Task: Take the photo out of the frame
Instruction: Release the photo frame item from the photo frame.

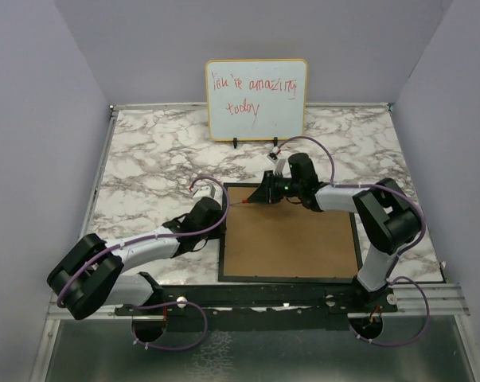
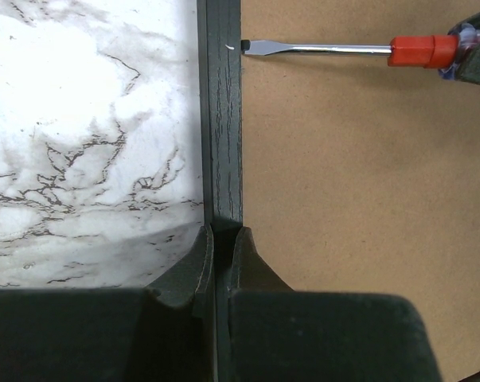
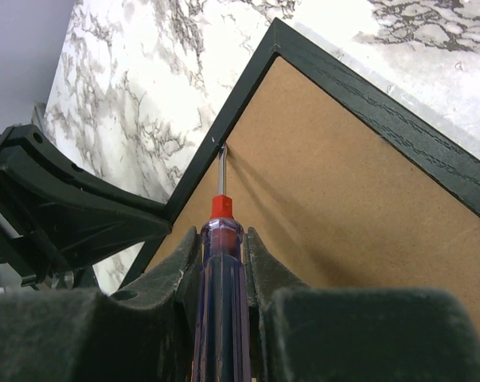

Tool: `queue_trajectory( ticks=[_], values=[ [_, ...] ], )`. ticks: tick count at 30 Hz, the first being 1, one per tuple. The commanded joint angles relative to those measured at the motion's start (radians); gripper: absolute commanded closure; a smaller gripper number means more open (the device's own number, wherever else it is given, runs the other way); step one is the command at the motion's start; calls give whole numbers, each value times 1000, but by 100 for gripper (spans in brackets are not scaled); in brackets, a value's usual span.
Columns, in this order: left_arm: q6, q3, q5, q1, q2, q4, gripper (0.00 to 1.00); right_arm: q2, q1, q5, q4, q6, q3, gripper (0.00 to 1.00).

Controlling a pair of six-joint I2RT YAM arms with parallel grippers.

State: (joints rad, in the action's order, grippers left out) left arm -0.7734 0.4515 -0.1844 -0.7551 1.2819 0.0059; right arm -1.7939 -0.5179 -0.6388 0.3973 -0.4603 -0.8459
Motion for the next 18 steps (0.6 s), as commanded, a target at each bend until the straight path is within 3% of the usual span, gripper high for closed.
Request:
queue_trajectory(
  ticks=[1,18],
  values=[
    [31,-54,-6,-4,63,-201,100,-64,-13,72,-29,54,-49,99],
    [64,-66,26,-4,58,-156,100,-154,-121,261,-657,366,-512,99]
  ],
)
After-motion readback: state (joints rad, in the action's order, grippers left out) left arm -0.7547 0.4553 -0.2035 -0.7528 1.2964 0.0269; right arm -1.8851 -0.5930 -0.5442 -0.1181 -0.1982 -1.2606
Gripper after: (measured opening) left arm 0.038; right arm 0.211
